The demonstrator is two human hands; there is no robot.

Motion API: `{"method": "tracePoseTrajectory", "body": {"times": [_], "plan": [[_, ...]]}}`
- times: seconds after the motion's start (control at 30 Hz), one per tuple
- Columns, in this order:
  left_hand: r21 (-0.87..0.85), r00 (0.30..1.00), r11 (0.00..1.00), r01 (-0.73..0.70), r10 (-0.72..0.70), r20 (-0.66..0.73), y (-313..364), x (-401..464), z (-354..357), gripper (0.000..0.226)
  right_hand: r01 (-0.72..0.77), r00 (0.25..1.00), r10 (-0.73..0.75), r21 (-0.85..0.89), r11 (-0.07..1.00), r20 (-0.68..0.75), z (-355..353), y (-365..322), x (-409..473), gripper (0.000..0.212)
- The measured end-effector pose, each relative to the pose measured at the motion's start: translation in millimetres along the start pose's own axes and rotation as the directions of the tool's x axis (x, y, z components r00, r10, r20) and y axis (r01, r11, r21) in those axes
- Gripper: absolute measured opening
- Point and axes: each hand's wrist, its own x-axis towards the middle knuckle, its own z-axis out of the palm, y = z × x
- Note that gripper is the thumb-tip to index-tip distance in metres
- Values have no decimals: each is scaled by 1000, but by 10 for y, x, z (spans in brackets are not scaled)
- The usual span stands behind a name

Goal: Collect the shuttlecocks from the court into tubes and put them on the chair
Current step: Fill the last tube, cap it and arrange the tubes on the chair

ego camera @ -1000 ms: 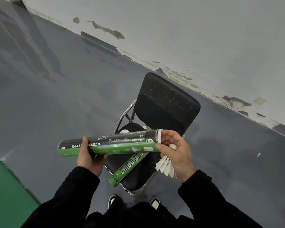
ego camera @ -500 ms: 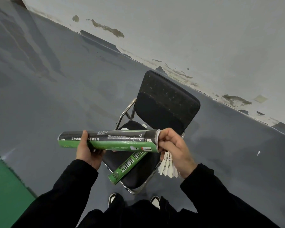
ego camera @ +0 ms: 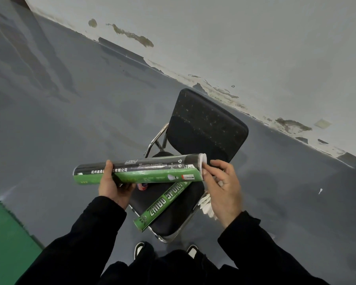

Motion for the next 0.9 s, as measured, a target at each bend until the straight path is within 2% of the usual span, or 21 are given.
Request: {"method": "tracePoseTrajectory", "body": {"times": [0.07, 0.13, 0.23, 0.4, 0.6, 0.73, 0.9], "plan": [[7, 1000, 1000, -5, 5, -9, -14, -9, 2, 50, 88, 996, -88, -31, 996, -6, -8, 9, -40, 28], [15, 1000, 1000, -5, 6, -24, -33, -17, 0, 50, 112, 994, -112, 3, 994, 10, -5, 1, -69, 35], [19, 999, 1000, -14, 15, -38, -37, -16, -15, 50, 28, 997, -34, 101, 994, 63, -8, -14, -57, 43], [30, 999, 999, -27, 28, -39, 24, 16, -32, 51, -27, 987, 6, 129, 991, 158, -49, -15, 12, 45], [52, 999, 999, -1, 4, -48, -26, -1, -63, 49, -30, 982, 4, 135, 990, 190, -21, -15, 30, 45], [-12, 999, 1000, 21, -22, -46, -67, 0, -68, 47, -17, 981, -14, 162, 987, 192, -9, -38, 0, 42], [-74, 997, 995, 68, -70, -20, -99, -9, -96, 43, -163, 953, 75, 289, 943, 292, -8, -149, -2, 43]]}}
